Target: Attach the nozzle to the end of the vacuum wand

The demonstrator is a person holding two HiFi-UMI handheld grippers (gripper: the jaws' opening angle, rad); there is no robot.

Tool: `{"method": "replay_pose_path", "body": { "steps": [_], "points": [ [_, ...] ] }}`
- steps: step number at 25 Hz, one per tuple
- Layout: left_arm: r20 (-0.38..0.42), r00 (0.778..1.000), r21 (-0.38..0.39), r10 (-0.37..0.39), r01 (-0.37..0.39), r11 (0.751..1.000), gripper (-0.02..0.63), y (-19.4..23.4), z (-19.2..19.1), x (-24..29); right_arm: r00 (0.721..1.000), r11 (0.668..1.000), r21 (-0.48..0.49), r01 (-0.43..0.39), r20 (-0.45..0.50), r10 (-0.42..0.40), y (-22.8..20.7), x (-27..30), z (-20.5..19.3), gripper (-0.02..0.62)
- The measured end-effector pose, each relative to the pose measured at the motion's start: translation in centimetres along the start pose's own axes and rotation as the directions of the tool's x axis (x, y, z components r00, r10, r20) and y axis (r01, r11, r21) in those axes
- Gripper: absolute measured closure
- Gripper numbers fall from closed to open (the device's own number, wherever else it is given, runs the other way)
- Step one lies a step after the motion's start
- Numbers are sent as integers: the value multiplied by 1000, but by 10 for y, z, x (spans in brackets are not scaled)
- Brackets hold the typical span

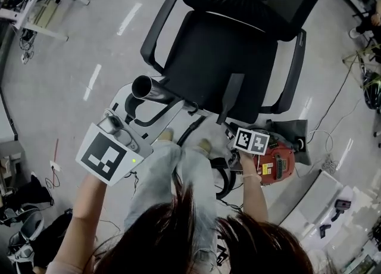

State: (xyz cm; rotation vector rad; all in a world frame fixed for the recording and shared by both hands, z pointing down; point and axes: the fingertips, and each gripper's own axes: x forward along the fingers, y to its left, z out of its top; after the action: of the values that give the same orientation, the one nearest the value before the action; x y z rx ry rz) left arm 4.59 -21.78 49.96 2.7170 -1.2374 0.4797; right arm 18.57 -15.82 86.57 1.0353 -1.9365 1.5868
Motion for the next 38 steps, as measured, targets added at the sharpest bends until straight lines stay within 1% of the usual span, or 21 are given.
{"method": "replay_pose_path", "body": {
  "steps": [3,9,15,19,26,33,38],
  "points": [
    [-7,1000,-5,0,0,1000,439,-2,-3,-1,1000,1000,13,2,-5,-1,-13,16,-2,437],
    [-15,1000,-6,1,-1,1000,439,-3,-10,-4,999,1000,-10,19,-51,-20,-30,39,-9,439],
    [-9,1000,0,-1,1,1000,439,-5,-14,-1,998,999,41,-19,-65,22,-39,57,-12,437],
    [-4,1000,1,1,-1,1000,439,-5,-14,0,995,998,52,-34,-93,39,-43,69,-15,436],
    [3,1000,4,1,-1,1000,439,-4,-14,4,988,992,109,-71,-126,85,-49,84,-14,427],
    [7,1000,6,-2,2,1000,439,-4,-14,5,980,990,102,-93,-168,109,-48,99,-16,416],
    [5,1000,10,-8,8,1000,439,-5,-17,6,975,982,137,-132,-160,153,-46,110,-18,412]
  ]
}}
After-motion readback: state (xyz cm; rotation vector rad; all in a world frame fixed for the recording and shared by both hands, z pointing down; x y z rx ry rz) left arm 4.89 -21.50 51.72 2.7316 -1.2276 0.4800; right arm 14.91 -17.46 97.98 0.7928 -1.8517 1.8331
